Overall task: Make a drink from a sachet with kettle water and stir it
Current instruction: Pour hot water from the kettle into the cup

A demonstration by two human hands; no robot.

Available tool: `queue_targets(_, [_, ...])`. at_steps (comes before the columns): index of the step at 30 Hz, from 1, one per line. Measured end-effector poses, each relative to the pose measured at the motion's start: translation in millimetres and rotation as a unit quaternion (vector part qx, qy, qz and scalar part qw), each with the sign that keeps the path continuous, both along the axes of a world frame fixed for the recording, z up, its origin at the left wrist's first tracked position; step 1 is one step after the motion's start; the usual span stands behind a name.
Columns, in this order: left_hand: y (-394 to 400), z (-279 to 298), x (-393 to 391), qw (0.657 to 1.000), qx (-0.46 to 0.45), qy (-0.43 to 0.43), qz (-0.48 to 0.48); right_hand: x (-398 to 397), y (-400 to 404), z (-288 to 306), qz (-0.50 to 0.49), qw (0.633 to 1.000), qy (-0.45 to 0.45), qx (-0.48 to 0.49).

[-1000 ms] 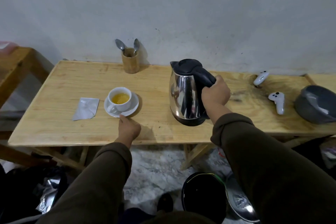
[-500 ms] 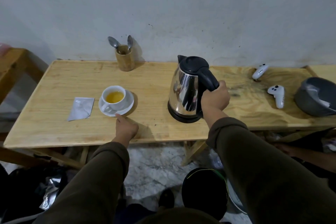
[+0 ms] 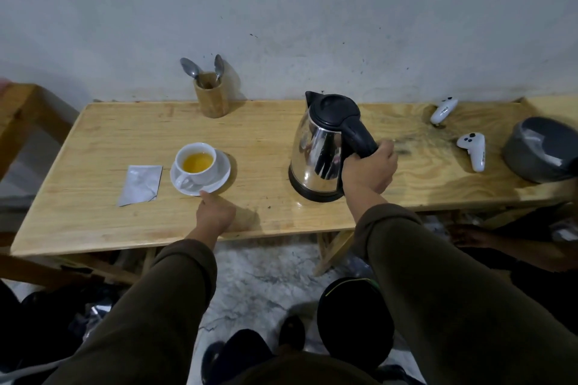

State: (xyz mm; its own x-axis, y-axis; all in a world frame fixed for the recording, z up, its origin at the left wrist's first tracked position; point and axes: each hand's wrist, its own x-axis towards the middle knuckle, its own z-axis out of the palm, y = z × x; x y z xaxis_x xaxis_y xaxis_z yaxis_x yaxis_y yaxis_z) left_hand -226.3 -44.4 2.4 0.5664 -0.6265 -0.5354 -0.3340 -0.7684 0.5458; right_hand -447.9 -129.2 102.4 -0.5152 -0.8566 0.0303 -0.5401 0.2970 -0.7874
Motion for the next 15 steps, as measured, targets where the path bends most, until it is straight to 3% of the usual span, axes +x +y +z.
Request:
queue_targets(9, [26,10,28,0.999,0.006,0.019,-0.035,46,46,1,0.06,0.988,0.135,-0.046])
queue_targets(15, [43,16,53,0.997,-0.012,0.071,-0.033,91,72,-2,0.135,0.986,0.096,0.004])
